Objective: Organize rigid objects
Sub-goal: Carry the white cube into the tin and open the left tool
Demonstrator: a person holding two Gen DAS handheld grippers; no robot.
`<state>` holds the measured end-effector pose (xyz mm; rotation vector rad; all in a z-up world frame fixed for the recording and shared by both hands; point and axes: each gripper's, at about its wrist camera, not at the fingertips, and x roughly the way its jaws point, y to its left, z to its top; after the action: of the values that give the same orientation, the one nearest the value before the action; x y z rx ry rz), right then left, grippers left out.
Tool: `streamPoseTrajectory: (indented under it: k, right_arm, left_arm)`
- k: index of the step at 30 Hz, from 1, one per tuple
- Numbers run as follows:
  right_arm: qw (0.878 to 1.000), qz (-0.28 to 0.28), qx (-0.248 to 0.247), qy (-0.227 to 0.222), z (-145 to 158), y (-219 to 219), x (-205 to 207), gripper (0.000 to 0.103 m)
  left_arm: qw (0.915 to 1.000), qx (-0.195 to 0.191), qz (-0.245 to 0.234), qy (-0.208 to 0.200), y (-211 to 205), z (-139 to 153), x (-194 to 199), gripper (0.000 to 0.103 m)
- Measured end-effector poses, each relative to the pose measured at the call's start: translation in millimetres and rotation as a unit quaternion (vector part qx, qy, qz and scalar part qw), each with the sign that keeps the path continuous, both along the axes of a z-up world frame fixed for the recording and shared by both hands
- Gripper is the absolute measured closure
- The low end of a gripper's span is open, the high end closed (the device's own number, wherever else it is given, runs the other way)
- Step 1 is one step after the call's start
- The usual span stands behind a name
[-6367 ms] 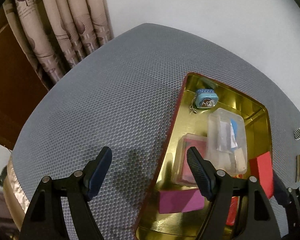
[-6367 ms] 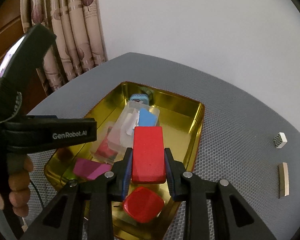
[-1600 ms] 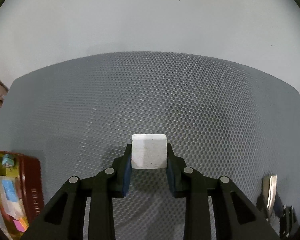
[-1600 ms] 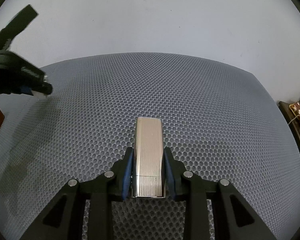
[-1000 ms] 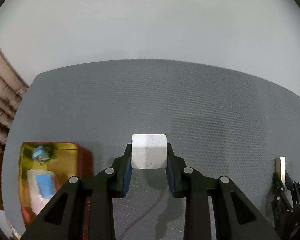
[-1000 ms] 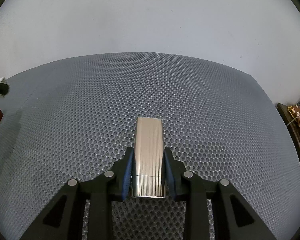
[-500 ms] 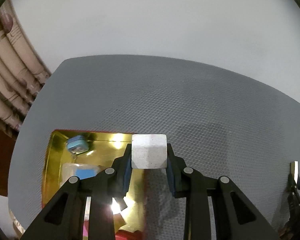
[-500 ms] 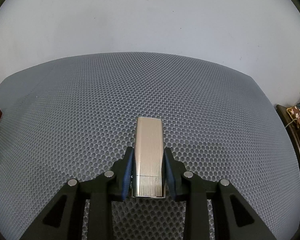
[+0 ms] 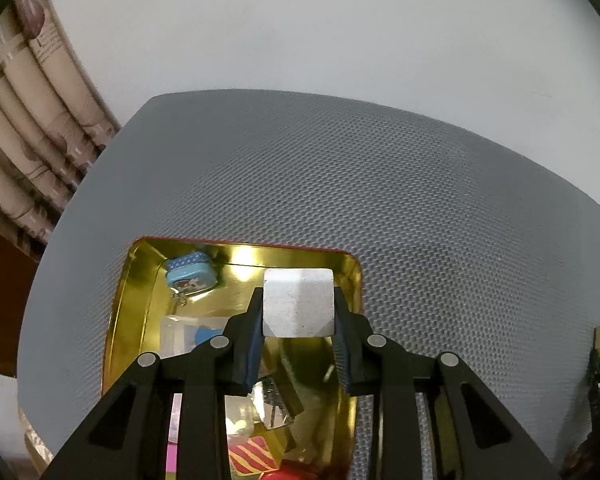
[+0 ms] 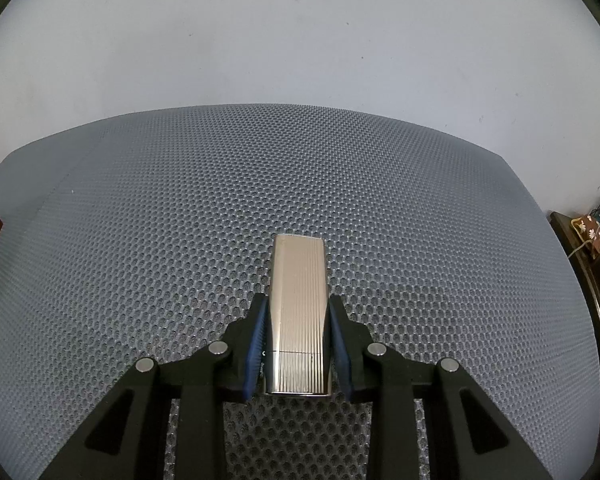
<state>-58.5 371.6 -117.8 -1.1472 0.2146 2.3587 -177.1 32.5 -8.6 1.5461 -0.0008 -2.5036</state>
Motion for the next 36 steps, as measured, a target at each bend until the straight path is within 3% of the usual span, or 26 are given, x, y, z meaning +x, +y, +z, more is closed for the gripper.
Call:
streamPoseTrajectory:
  k: [20, 36]
  right_arm:
    - [1.0, 0.0, 0.003, -0.002, -1.0, 3.0, 1.6, 0.072]
    - [1.0, 0.001, 0.009, -0.004, 3.4, -2.3, 4.5, 0.072]
  left_arm:
    - [0.9996, -0.004, 0.011, -0.026, -5.2, -27.6, -8.6, 0.076]
    - [0.9998, -0.021, -0.001, -0.005, 8.0, -18.0, 1.1, 0.069]
